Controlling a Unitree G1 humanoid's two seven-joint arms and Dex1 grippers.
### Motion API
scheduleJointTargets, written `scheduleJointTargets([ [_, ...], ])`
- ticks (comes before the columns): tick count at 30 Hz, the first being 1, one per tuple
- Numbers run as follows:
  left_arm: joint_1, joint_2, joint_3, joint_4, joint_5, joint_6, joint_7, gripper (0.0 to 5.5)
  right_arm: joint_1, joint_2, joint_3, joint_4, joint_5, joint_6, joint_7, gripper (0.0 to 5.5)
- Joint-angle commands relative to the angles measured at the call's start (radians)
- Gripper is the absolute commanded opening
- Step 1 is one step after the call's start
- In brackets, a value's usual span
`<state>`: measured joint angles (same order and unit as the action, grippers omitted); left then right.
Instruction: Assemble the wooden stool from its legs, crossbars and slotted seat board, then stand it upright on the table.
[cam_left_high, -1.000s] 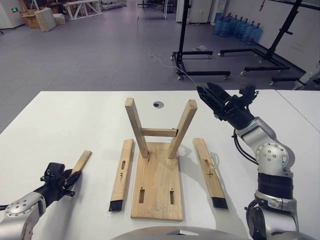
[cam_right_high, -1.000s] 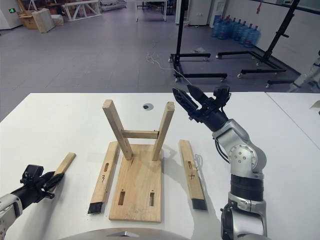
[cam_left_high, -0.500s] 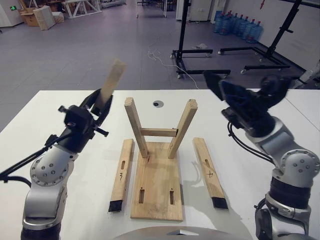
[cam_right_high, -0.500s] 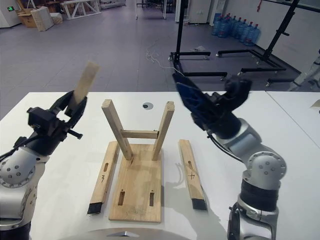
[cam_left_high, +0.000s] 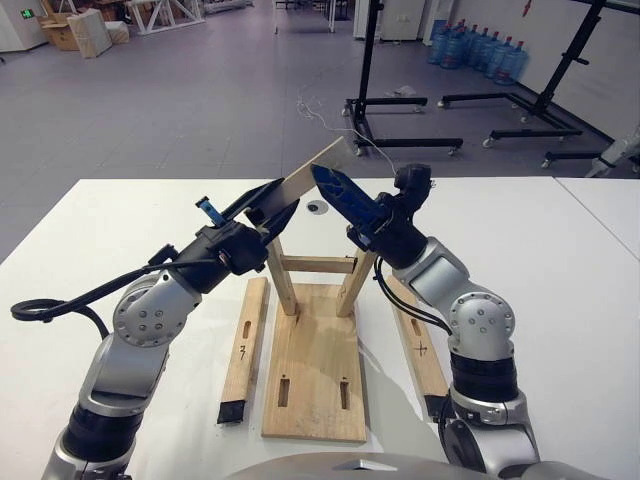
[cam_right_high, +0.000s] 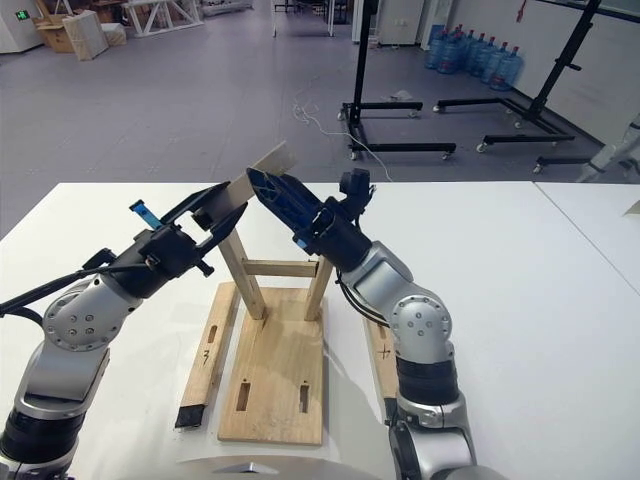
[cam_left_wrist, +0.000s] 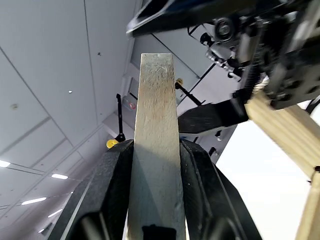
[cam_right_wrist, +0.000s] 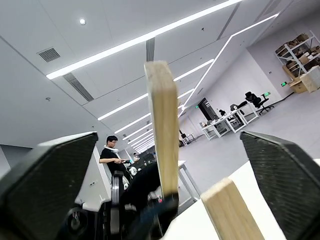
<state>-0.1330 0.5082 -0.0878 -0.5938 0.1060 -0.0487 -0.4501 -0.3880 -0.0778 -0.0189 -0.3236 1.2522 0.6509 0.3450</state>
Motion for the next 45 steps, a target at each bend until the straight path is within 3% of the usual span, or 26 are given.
scheduleJointTargets([
  [1,-0.007,-0.002,-0.023,0.015,-0.004,-0.007,-0.023,1.28,-0.036,0.012,0.014,0.007,-0.033,-0.009,0.049,4.56],
  [16,0.015,-0.016,-0.024,-0.008,-0.014,0.006,-0.032,1.28,0.003,0.017,0.009,-0.015,0.005,0.016,0.132,1.73],
  [22,0.011,-0.021,-0.015,-0.015,-0.017,0.021,-0.026,1.28,-0.001,0.015,0.007,-0.001,-0.007,0.011,0.122,0.93],
  [36,0.024,-0.064,-0.003,-0.021,-0.001,0.095,0.003,1.28,-0.022,-0.009,-0.019,0.002,-0.050,-0.008,0.103,0.50],
  [40,0.041,-0.102,0.014,-0.040,-0.001,0.161,0.034,2.06,-0.020,-0.071,-0.101,-0.040,0.028,0.023,0.045,0.38],
  [45,0.114,-0.129,0.036,-0.121,0.025,0.228,0.078,2.78,-0.006,-0.247,-0.248,-0.076,0.293,0.103,-0.107,0.38],
])
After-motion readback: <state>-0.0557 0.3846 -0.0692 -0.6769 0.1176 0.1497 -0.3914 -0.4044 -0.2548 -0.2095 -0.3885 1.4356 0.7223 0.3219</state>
